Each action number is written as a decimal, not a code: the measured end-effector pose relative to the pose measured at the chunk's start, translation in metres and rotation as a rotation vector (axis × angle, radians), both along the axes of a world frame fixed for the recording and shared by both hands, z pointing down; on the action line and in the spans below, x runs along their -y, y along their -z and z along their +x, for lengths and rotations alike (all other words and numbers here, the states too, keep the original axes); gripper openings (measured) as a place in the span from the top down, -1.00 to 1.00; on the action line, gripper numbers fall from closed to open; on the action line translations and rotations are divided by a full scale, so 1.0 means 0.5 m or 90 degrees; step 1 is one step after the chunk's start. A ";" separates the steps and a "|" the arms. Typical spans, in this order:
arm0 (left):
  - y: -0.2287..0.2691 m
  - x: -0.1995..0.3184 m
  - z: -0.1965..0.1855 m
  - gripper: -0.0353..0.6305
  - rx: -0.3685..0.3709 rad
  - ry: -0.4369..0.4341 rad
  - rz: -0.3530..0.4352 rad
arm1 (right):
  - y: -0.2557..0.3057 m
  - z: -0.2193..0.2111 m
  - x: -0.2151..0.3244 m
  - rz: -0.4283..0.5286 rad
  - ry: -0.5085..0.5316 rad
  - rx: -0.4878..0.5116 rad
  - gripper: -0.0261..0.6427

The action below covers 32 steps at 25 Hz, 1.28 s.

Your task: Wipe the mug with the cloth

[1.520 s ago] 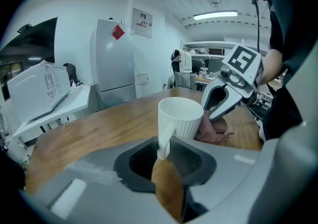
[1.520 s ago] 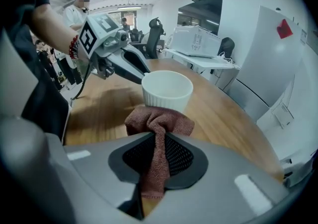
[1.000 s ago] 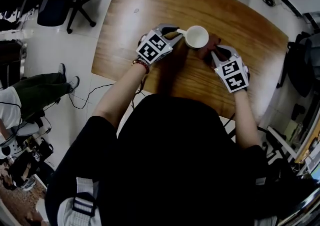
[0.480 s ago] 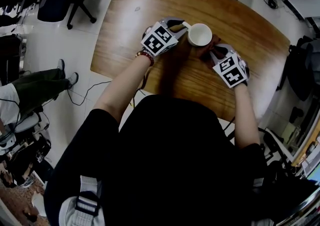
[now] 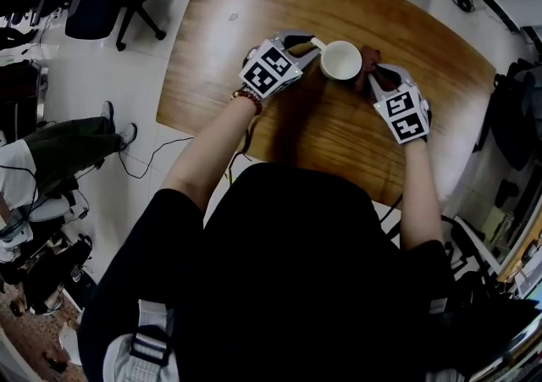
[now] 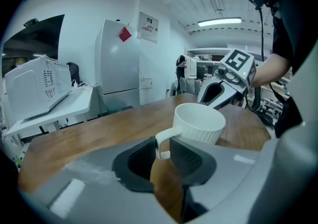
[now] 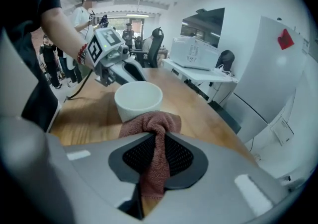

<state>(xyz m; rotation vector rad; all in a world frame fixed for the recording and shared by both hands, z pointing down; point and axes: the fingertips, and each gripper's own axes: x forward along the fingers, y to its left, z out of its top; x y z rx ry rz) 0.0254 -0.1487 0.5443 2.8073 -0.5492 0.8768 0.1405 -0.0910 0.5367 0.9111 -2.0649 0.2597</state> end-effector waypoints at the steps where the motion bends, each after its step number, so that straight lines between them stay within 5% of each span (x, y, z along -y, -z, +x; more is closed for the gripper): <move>1: 0.000 -0.001 0.001 0.64 0.002 -0.002 0.000 | 0.011 0.002 0.009 0.015 0.002 0.008 0.74; 20: 0.004 0.008 -0.002 0.64 -0.006 -0.007 -0.014 | -0.044 -0.024 0.086 0.008 0.105 -0.062 0.74; 32: 0.005 0.008 -0.003 0.64 -0.010 -0.016 -0.014 | 0.027 -0.060 0.148 0.072 0.136 -0.005 0.74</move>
